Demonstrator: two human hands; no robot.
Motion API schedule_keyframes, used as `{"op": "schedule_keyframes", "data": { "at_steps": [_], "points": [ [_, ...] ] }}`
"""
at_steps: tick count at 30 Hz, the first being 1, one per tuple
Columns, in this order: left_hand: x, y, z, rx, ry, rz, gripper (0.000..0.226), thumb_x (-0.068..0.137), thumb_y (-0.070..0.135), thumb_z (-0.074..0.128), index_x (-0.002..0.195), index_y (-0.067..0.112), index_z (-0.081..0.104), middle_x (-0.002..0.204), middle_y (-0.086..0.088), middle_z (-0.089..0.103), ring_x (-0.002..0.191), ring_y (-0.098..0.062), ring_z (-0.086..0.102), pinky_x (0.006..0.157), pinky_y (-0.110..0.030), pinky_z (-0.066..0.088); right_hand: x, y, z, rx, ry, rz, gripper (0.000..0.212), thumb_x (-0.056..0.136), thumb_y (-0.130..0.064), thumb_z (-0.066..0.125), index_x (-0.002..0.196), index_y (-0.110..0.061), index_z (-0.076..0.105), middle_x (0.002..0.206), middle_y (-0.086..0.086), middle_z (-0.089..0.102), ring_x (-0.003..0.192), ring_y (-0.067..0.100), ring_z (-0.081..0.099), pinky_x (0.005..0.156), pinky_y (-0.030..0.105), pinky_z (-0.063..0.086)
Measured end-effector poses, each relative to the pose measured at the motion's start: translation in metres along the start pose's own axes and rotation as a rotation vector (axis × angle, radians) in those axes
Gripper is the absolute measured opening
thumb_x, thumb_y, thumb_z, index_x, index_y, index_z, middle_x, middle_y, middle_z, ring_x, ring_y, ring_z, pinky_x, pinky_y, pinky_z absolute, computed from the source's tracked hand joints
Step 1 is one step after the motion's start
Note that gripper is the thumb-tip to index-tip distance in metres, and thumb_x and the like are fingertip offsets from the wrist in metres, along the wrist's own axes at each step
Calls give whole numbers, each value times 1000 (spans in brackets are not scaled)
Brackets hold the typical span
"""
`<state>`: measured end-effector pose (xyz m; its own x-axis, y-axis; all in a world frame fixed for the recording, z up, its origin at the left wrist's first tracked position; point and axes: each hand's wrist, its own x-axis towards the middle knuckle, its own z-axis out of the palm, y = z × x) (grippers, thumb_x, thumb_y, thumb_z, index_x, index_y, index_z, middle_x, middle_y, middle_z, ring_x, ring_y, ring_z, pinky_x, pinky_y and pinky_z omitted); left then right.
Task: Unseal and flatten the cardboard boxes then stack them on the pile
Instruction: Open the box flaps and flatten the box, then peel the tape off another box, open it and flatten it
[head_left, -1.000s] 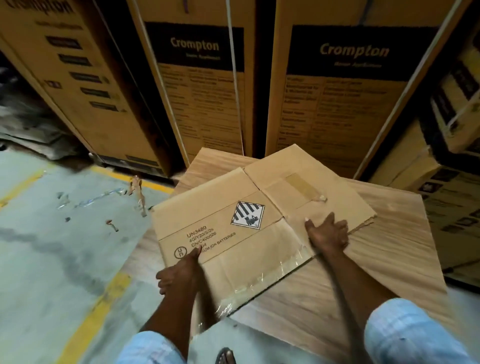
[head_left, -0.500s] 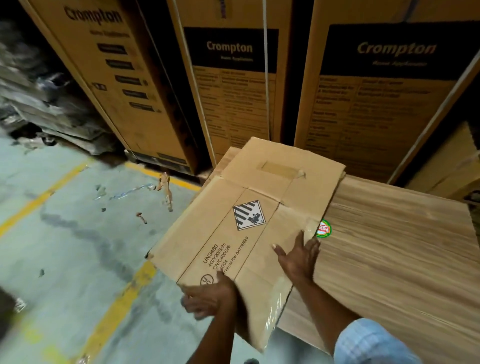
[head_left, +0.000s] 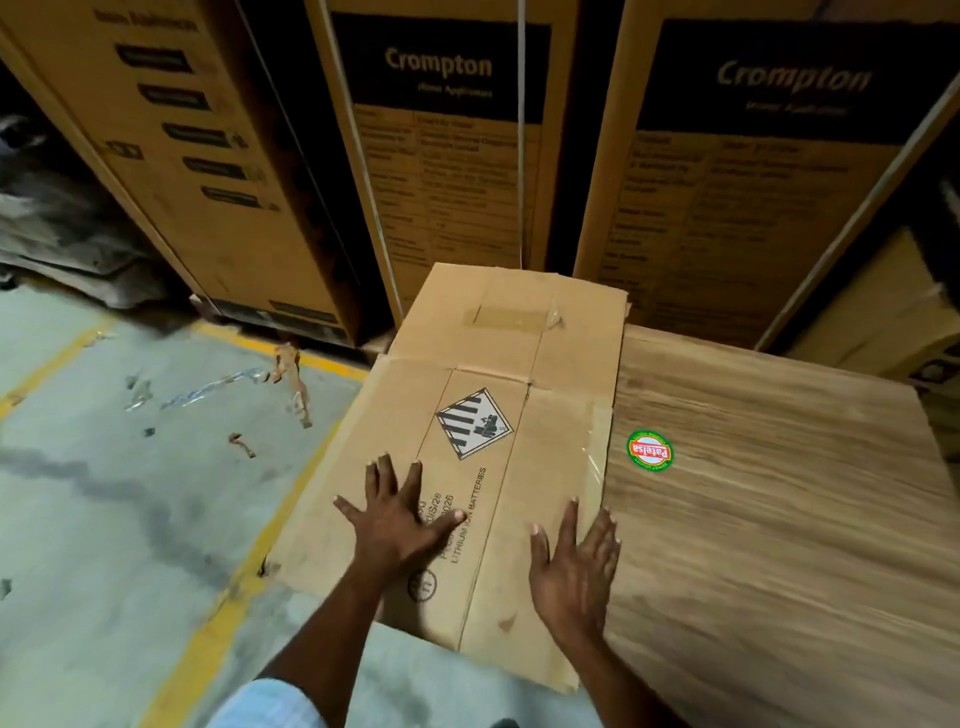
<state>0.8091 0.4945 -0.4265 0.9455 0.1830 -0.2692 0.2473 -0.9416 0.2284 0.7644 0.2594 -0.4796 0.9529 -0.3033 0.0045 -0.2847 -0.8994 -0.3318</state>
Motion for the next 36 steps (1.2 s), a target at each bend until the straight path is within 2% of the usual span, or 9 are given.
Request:
{"op": "schedule_keyframes", "data": {
  "at_steps": [5, 9, 11, 13, 16, 20, 27, 30, 36],
  "points": [
    [3, -1, 3, -16, 0, 15, 116, 65, 105, 24, 161, 40, 15, 170, -7, -15, 156, -25, -21, 108, -77, -16, -1, -10, 3, -63, -39, 57, 73, 97, -57, 31, 151, -10, 46, 152, 41, 32, 145, 52, 28, 119, 61, 24],
    [9, 10, -2, -12, -52, 41, 107, 79, 93, 35, 161, 27, 17, 171, -13, -9, 157, -28, -14, 112, -76, -8, 6, -14, -13, -129, -130, 41, 81, 91, -60, 29, 156, -12, 36, 157, 38, 25, 147, 53, 22, 115, 68, 14],
    [3, 34, -3, 23, 20, 161, 84, 87, 78, 38, 149, 21, 38, 167, -15, 18, 156, -30, 8, 114, -71, 7, 8, -12, -33, -159, -143, 18, 80, 88, -56, 41, 152, -8, 42, 155, 33, 34, 144, 50, 30, 113, 66, 18],
    [-15, 69, -2, 24, 117, 299, 58, 90, 65, 45, 125, 20, 58, 143, -12, 51, 139, -29, 38, 110, -57, 27, 1, -5, -67, -121, -108, 3, 65, 87, -48, 48, 138, -9, 57, 142, 24, 53, 133, 43, 47, 110, 57, 32],
    [-54, 129, 4, -39, 174, 439, 39, 92, 49, 59, 112, 17, 70, 117, -9, 66, 117, -30, 53, 98, -45, 39, -21, 24, -113, -11, 21, 36, 38, 89, -37, 56, 112, -11, 71, 111, 15, 68, 110, 37, 60, 95, 45, 44],
    [-138, 204, 34, -183, 98, 692, 38, 86, 42, 64, 111, 15, 72, 107, -10, 71, 110, -35, 61, 91, -42, 43, -93, 100, -159, 76, 228, 311, 35, 87, -35, 57, 108, -12, 72, 107, 16, 69, 109, 36, 60, 94, 45, 44],
    [-329, 295, 101, -144, -177, 1226, 51, 88, 51, 58, 121, 14, 69, 119, -11, 69, 116, -33, 60, 99, -44, 46, -274, 237, -195, 91, 552, 817, 35, 90, -40, 57, 112, -16, 72, 108, 12, 69, 103, 36, 62, 86, 44, 43],
    [-411, 327, 123, -83, -327, 1448, 50, 91, 50, 63, 126, 15, 66, 122, -7, 67, 118, -28, 59, 102, -42, 42, -356, 281, -214, 112, 726, 1073, 37, 92, -40, 59, 115, -14, 70, 111, 11, 69, 106, 36, 61, 88, 44, 42],
    [-565, 384, 151, -166, -799, 1835, 63, 84, 55, 69, 132, 15, 61, 121, -4, 66, 107, -22, 65, 94, -44, 53, -489, 315, -261, -4, 929, 1590, 40, 95, -39, 60, 125, -14, 65, 124, 13, 64, 119, 38, 55, 99, 50, 39]
  ]
}}
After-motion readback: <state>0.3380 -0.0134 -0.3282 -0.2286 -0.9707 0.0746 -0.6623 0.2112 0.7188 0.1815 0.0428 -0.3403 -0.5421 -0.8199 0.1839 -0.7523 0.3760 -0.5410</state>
